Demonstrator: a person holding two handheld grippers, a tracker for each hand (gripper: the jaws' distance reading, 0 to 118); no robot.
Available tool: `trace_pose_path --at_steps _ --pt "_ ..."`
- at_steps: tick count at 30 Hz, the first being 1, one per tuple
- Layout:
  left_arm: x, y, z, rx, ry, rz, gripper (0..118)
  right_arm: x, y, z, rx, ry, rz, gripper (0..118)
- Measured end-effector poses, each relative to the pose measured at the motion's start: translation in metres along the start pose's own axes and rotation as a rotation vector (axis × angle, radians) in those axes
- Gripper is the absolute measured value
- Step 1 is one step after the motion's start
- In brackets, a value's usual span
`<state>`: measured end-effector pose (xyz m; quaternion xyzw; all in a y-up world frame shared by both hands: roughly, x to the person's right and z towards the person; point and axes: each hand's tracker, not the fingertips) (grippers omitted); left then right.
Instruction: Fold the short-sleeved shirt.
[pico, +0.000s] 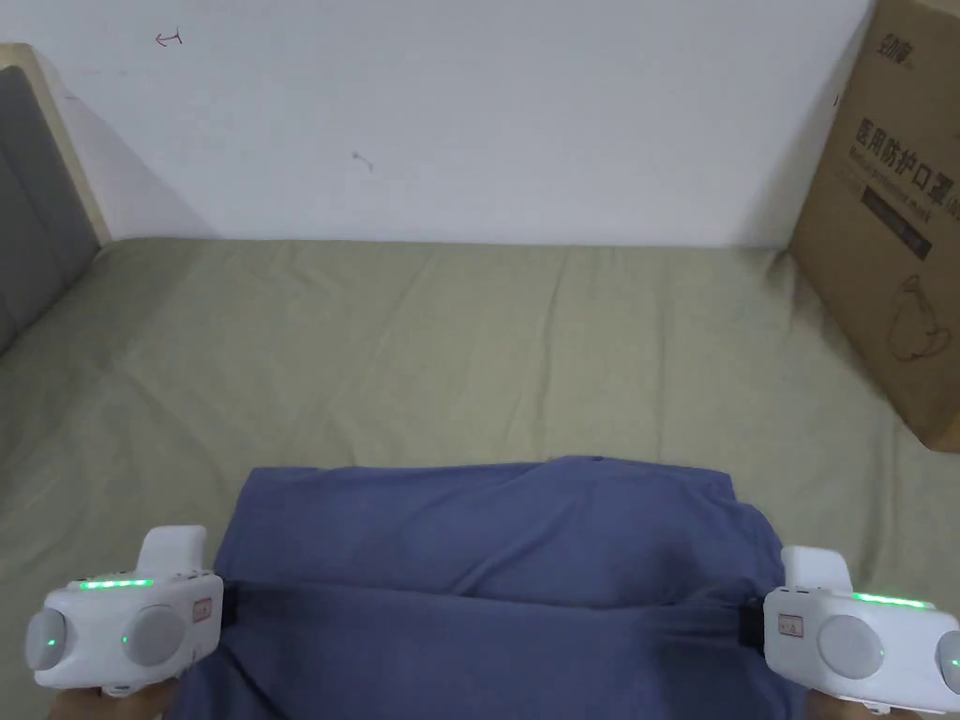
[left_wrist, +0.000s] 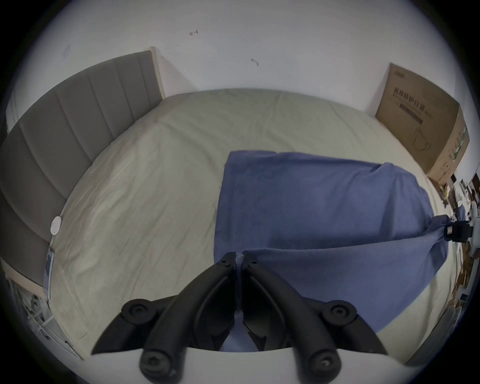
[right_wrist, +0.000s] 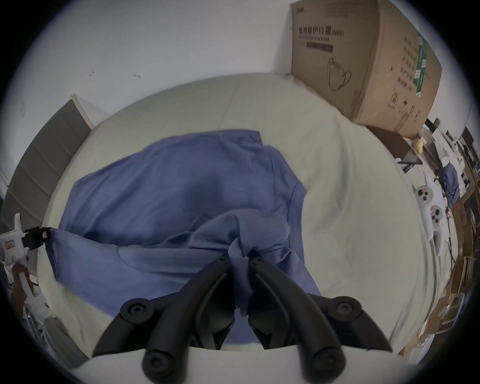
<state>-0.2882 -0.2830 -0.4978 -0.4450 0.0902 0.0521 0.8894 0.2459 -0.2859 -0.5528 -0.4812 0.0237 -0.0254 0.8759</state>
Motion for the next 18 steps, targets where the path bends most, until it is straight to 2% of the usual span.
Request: trace_pose_path --at_steps 4,8,9,10,11,12,13,14,15,18 --pt "0.005 -0.001 -0.026 -0.061 0.006 0.004 3 0.003 -0.003 -0.033 -0.058 -0.018 -0.018 7" --pt "0.007 -0.012 -0.040 -0.159 -0.005 0.023 4 0.003 -0.011 -0.035 -0.053 -0.019 -0.025 7" --pt "0.008 -0.011 -0.036 -0.112 -0.001 0.027 10 0.003 -0.012 -0.030 -0.043 -0.019 -0.019 15" --pt "0.008 -0.009 -0.032 -0.114 0.003 0.031 22 0.003 -0.011 -0.026 -0.039 -0.018 -0.015 29" --pt "0.007 -0.006 -0.028 -0.119 -0.018 0.058 46 0.003 -0.010 -0.020 -0.033 -0.017 -0.014 44" --pt "0.006 -0.005 -0.025 -0.128 -0.051 0.094 79 0.004 -0.008 -0.012 -0.011 -0.015 -0.015 67" --pt "0.003 -0.002 -0.014 -0.133 -0.083 0.134 91 0.003 -0.006 0.001 0.040 -0.003 -0.015 89" --pt "0.004 -0.001 -0.001 -0.101 -0.115 0.167 93 0.003 -0.005 0.013 0.087 0.011 -0.013 101" --pt "0.002 0.006 0.014 -0.029 -0.164 0.184 93 0.002 -0.003 0.030 0.143 0.030 -0.009 106" --pt "0.008 0.015 0.061 0.108 -0.200 0.166 93 -0.003 0.002 0.085 0.267 0.083 0.015 106"
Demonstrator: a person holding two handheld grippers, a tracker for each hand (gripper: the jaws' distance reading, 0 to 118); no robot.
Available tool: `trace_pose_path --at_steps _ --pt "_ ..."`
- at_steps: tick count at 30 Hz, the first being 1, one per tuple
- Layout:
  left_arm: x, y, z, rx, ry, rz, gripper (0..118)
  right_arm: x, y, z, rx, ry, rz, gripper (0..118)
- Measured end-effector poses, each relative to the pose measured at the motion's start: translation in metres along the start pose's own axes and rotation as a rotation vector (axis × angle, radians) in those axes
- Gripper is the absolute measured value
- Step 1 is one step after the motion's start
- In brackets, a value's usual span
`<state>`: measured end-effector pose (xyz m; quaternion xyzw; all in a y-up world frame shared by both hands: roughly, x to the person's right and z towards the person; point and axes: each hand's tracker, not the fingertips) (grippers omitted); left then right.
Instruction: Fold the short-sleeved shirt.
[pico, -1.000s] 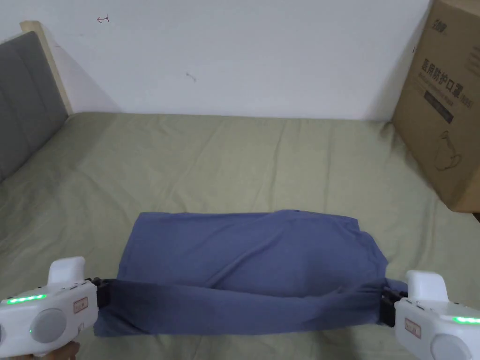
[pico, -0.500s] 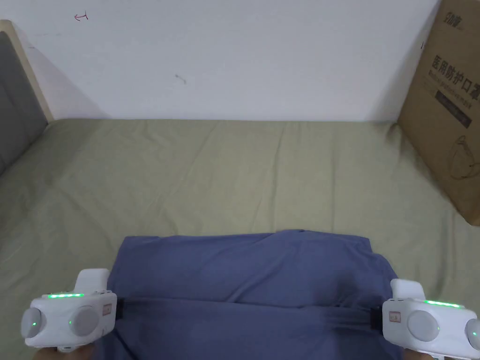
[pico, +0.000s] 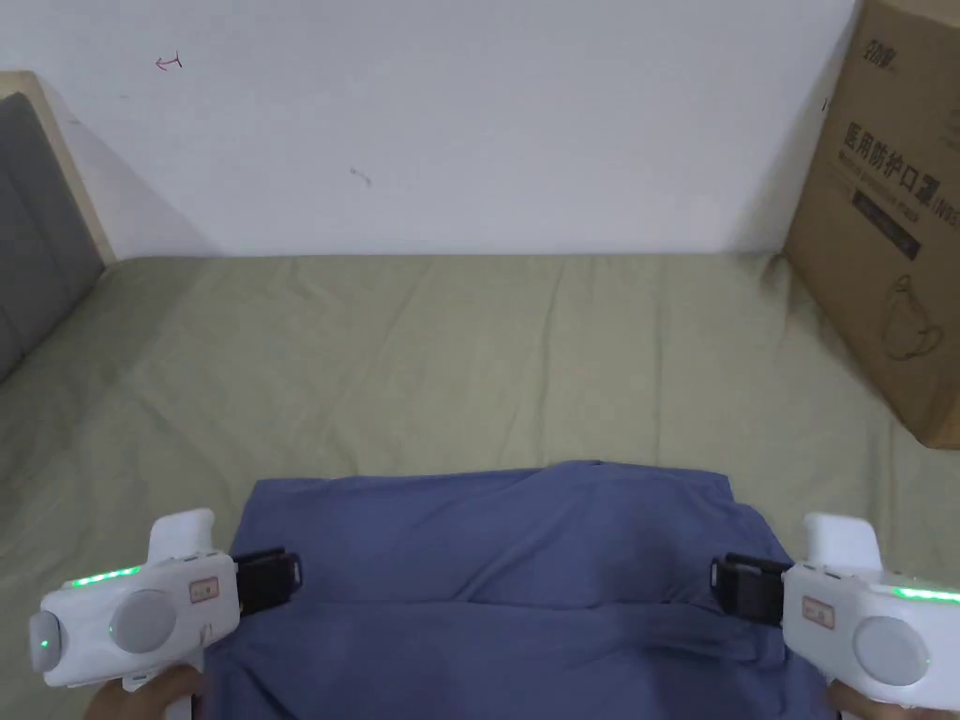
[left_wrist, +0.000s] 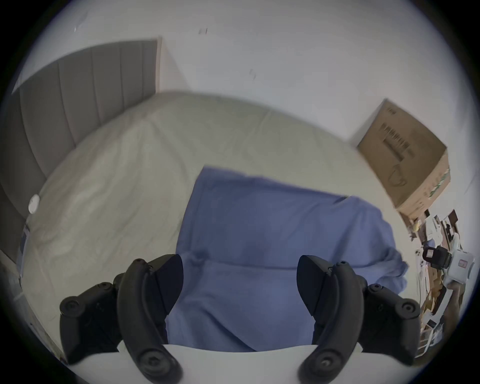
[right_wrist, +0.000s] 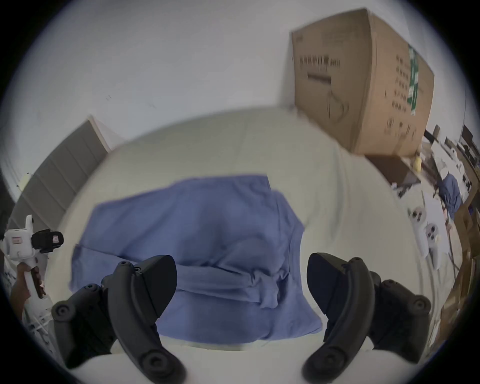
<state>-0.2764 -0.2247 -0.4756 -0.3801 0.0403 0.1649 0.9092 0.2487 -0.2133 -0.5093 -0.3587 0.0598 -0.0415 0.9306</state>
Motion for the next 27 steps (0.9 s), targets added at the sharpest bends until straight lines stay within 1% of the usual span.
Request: trace_pose_path --at_steps 5,9,11,12,13,14,15,16,17,19,22,24,27 --pt "0.043 0.006 0.086 0.243 -0.003 -0.140 93 -0.020 0.019 0.090 0.229 0.015 0.071 106" --pt "0.068 -0.009 0.139 0.411 0.035 -0.210 92 -0.039 0.014 0.150 0.382 -0.015 0.111 106" --pt "0.073 -0.022 0.154 0.473 0.056 -0.221 91 -0.048 0.008 0.170 0.435 -0.034 0.131 102" --pt "0.076 -0.028 0.161 0.508 0.068 -0.232 87 -0.051 0.004 0.178 0.457 -0.056 0.147 95" --pt "0.078 -0.035 0.166 0.540 0.077 -0.245 77 -0.055 -0.002 0.185 0.481 -0.080 0.160 84" --pt "0.079 -0.041 0.169 0.557 0.080 -0.257 59 -0.057 -0.006 0.190 0.500 -0.095 0.164 64" --pt "0.080 -0.047 0.173 0.566 0.081 -0.262 23 -0.056 -0.009 0.190 0.513 -0.097 0.160 36" --pt "0.080 -0.051 0.173 0.563 0.079 -0.261 0 -0.058 -0.013 0.193 0.527 -0.101 0.156 14" --pt "0.081 -0.055 0.174 0.567 0.078 -0.261 0 -0.059 -0.017 0.195 0.540 -0.107 0.154 0" --pt "0.078 -0.059 0.175 0.552 0.072 -0.260 0 -0.058 -0.019 0.197 0.547 -0.093 0.158 0" --pt "0.075 -0.063 0.175 0.541 0.074 -0.266 0 -0.060 -0.021 0.198 0.547 -0.100 0.161 0" --pt "0.071 -0.060 0.173 0.527 0.080 -0.273 0 -0.058 -0.020 0.197 0.542 -0.090 0.149 0" --pt "0.064 -0.054 0.162 0.453 0.083 -0.264 0 -0.057 -0.019 0.192 0.532 -0.085 0.142 0"
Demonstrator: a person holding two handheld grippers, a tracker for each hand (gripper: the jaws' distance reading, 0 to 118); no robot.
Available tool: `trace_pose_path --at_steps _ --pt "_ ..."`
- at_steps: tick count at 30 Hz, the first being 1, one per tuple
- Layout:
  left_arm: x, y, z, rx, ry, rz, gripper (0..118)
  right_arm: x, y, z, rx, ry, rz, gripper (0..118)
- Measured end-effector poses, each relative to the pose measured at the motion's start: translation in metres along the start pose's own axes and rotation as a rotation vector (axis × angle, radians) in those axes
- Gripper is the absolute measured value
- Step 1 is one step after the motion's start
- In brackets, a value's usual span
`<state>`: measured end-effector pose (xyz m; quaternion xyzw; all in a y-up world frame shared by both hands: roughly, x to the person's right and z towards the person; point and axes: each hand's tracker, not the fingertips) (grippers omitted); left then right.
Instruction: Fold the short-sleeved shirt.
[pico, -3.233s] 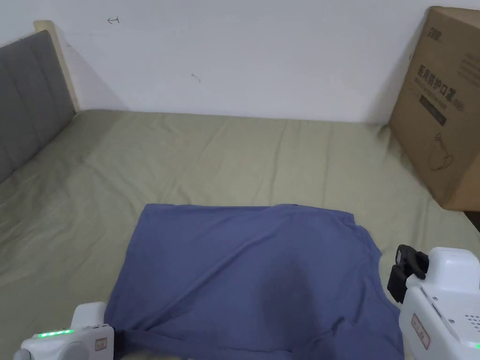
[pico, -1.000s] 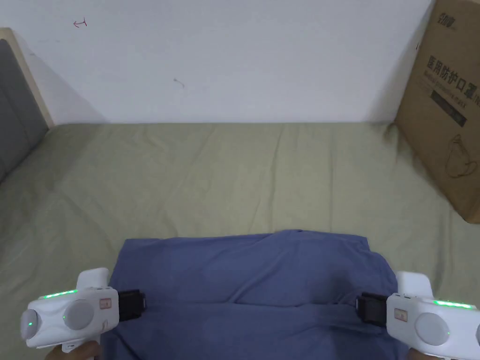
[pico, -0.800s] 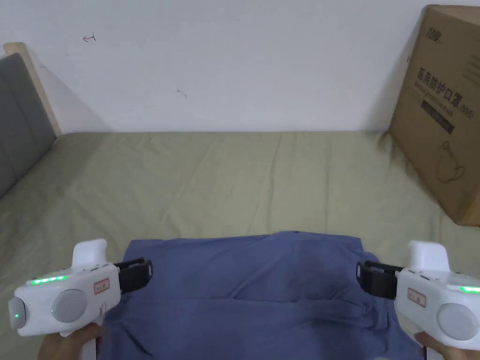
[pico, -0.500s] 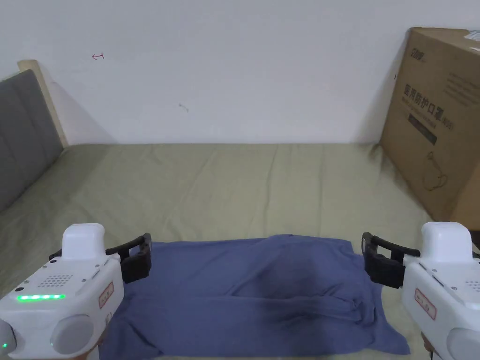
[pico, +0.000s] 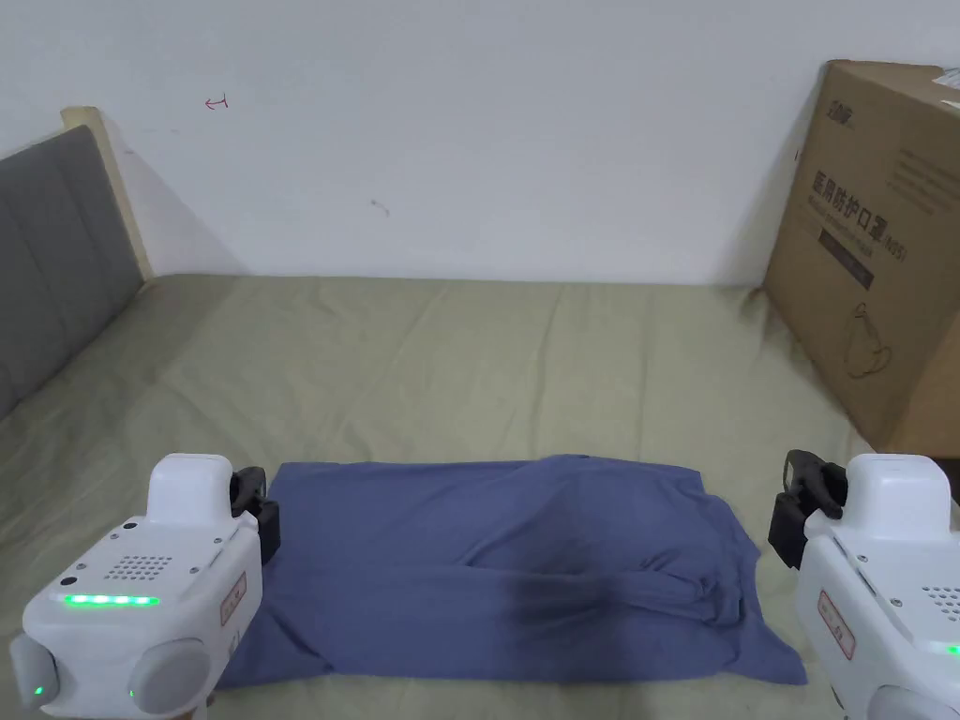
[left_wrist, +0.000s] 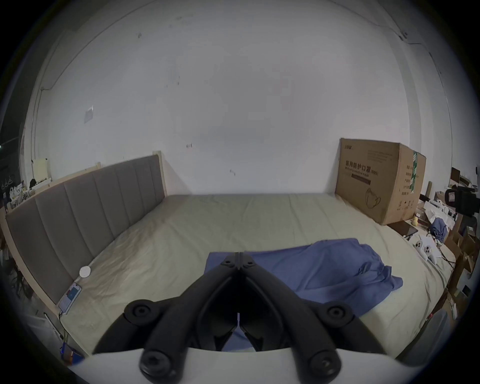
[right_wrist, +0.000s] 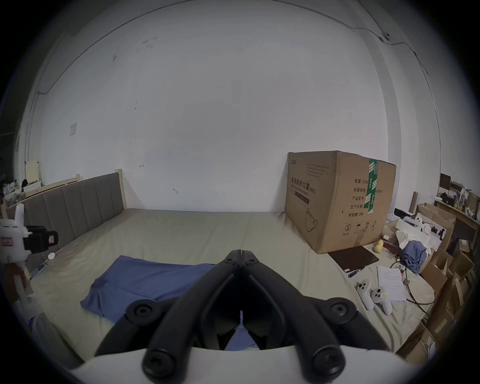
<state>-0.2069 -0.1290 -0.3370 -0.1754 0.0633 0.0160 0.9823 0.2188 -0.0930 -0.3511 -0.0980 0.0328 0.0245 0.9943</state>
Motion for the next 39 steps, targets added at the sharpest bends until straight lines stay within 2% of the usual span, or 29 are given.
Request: trace_pose_path --at_steps 5,6,7,8,9,10,11,12,14,17,21,22,23,24,25,26,27,28,29,31,33,34,35,37,39 --pt "-0.020 -0.016 -0.044 -0.218 0.013 0.028 1 -0.002 -0.007 -0.013 -0.033 0.009 0.002 0" --pt "-0.025 -0.020 -0.054 -0.257 0.028 0.044 10 -0.003 -0.009 -0.016 -0.042 0.009 0.002 0" --pt "-0.028 -0.025 -0.062 -0.312 0.030 0.047 10 -0.003 -0.010 -0.019 -0.050 0.012 0.002 0" --pt "-0.034 -0.031 -0.070 -0.347 0.032 0.069 15 -0.003 -0.012 -0.023 -0.060 0.015 0.000 0" --pt "-0.038 -0.037 -0.079 -0.396 0.033 0.108 32 -0.004 -0.014 -0.026 -0.067 0.017 -0.002 0" --pt "-0.044 -0.042 -0.092 -0.452 0.045 0.130 63 -0.005 -0.016 -0.030 -0.074 0.018 -0.002 0" --pt "-0.049 -0.050 -0.102 -0.503 0.054 0.151 89 -0.005 -0.019 -0.034 -0.083 0.018 -0.002 0" --pt "-0.054 -0.057 -0.110 -0.551 0.062 0.170 101 -0.006 -0.021 -0.037 -0.092 0.018 -0.002 0" --pt "-0.059 -0.078 -0.120 -0.609 0.033 0.197 101 -0.006 -0.027 -0.044 -0.112 0.022 -0.010 0" --pt "-0.063 -0.104 -0.134 -0.647 0.109 0.145 101 -0.006 -0.036 -0.054 -0.144 0.023 -0.012 0" --pt "-0.064 -0.127 -0.145 -0.707 0.121 0.212 97 -0.003 -0.048 -0.064 -0.191 0.019 -0.019 0" --pt "-0.062 -0.132 -0.147 -0.707 0.120 0.211 89 -0.002 -0.052 -0.066 -0.200 0.015 -0.021 0" --pt "-0.064 -0.137 -0.149 -0.715 0.114 0.213 75 0.000 -0.055 -0.068 -0.212 0.010 -0.024 0" --pt "-0.063 -0.140 -0.151 -0.731 0.101 0.213 56 0.002 -0.058 -0.070 -0.223 0.005 -0.028 0" --pt "-0.059 -0.143 -0.150 -0.748 0.110 0.204 54 0.005 -0.061 -0.072 -0.234 0.001 -0.035 0" --pt "-0.056 -0.142 -0.145 -0.717 0.126 0.180 44 0.009 -0.065 -0.075 -0.246 -0.007 -0.042 0" --pt "-0.056 -0.138 -0.141 -0.693 0.113 0.169 11 0.013 -0.069 -0.078 -0.263 -0.019 -0.048 0" --pt "-0.055 -0.136 -0.139 -0.680 0.113 0.157 7 0.018 -0.074 -0.083 -0.294 -0.027 -0.056 0" --pt "-0.055 -0.136 -0.139 -0.682 0.055 0.196 7 0.024 -0.080 -0.089 -0.331 -0.039 -0.064 5" --pt "-0.056 -0.129 -0.135 -0.678 0.074 0.214 7 0.037 -0.093 -0.101 -0.394 -0.071 -0.081 52" --pt "-0.056 -0.120 -0.129 -0.617 0.072 0.197 7 0.047 -0.108 -0.117 -0.493 -0.064 -0.096 96" --pt "-0.056 -0.115 -0.127 -0.611 0.066 0.198 7 0.053 -0.118 -0.126 -0.533 -0.065 -0.096 102" --pt "-0.060 -0.111 -0.124 -0.613 0.056 0.203 7 0.058 -0.128 -0.135 -0.571 -0.065 -0.107 104" --pt "-0.060 -0.105 -0.123 -0.590 0.038 0.207 7 0.066 -0.149 -0.152 -0.632 -0.037 -0.113 104" --pt "-0.062 -0.101 -0.123 -0.579 0.038 0.194 7 0.070 -0.167 -0.167 -0.703 -0.065 -0.109 104"
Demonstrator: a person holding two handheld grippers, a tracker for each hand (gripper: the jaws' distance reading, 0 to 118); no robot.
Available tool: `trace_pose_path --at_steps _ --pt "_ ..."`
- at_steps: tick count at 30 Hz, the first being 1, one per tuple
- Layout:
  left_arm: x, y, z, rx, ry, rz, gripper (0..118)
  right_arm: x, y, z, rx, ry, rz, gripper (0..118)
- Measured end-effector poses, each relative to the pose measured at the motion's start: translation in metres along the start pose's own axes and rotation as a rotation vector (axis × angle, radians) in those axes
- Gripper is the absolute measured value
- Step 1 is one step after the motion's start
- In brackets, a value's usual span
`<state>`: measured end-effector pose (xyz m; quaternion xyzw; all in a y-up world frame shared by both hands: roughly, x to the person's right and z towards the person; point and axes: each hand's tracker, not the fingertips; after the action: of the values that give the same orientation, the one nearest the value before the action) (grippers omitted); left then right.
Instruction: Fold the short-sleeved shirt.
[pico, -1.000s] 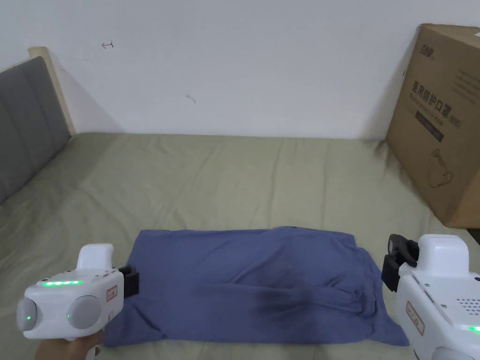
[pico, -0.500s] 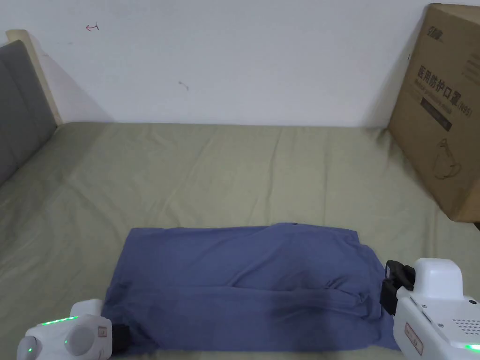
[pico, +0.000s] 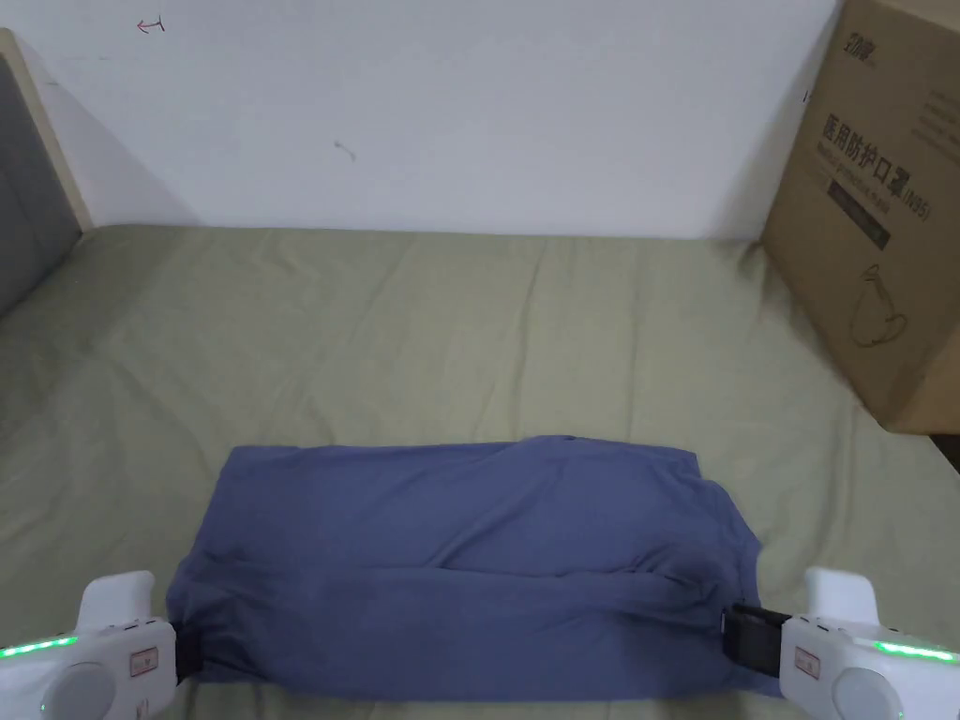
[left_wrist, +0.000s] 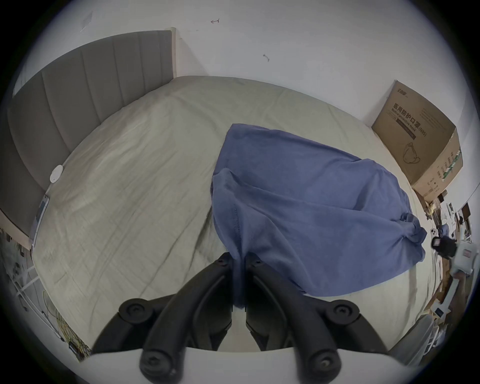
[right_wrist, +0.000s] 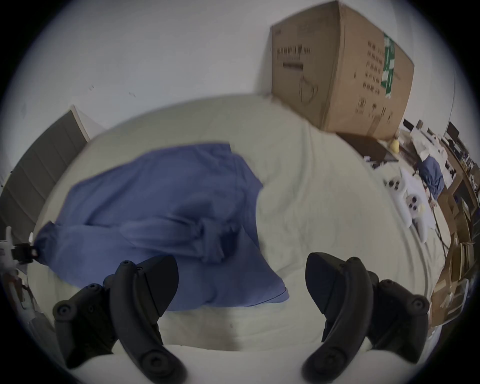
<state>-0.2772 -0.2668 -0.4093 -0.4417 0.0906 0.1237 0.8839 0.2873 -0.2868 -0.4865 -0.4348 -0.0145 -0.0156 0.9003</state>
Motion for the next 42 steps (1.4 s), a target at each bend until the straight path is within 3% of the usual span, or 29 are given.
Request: trace_pose_path --at_steps 2,5,8,9,10,11,14,17,26,34,39,40,41,42 --pt "0.000 0.001 -0.001 0.004 -0.002 0.000 7 0.001 -0.006 -0.019 -0.080 0.031 -0.015 103" --pt "0.001 0.001 -0.001 -0.004 -0.003 -0.002 7 -0.007 -0.016 -0.035 -0.125 -0.015 0.005 91" --pt "0.001 -0.001 -0.002 -0.006 0.001 -0.003 7 -0.011 -0.021 -0.035 -0.117 0.016 -0.021 56" --pt "0.000 -0.003 -0.001 -0.003 -0.004 0.000 7 -0.013 -0.021 -0.030 -0.105 0.026 -0.020 38" --pt "-0.002 -0.004 0.001 0.007 -0.021 0.005 7 -0.013 -0.020 -0.027 -0.094 0.056 -0.006 8" --pt "-0.004 -0.004 0.003 0.011 -0.032 0.011 7 -0.015 -0.021 -0.021 -0.073 0.050 0.003 5" --pt "-0.010 -0.005 0.011 0.017 -0.037 0.033 7 -0.014 -0.020 0.001 -0.025 0.053 0.013 5" --pt "-0.017 -0.005 0.023 0.030 -0.051 0.062 7 -0.005 -0.020 0.027 0.021 0.084 -0.029 5" --pt "-0.039 -0.040 0.060 0.025 -0.041 0.029 7 0.016 -0.062 0.089 0.015 0.129 -0.059 5" --pt "-0.050 -0.093 0.038 -0.129 -0.003 0.062 7 0.015 -0.120 0.065 -0.135 0.105 -0.092 5" --pt "-0.045 -0.100 0.025 -0.166 0.019 0.064 7 0.009 -0.126 0.061 -0.130 0.080 -0.097 6" --pt "-0.045 -0.095 0.027 -0.182 0.037 0.068 11 0.007 -0.123 0.066 -0.119 0.072 -0.081 13" --pt "-0.044 -0.091 0.030 -0.185 0.021 0.080 20 0.005 -0.119 0.072 -0.107 0.062 -0.063 30" --pt "-0.044 -0.088 0.035 -0.188 0.008 0.090 46 0.004 -0.114 0.080 -0.089 0.051 -0.048 55"
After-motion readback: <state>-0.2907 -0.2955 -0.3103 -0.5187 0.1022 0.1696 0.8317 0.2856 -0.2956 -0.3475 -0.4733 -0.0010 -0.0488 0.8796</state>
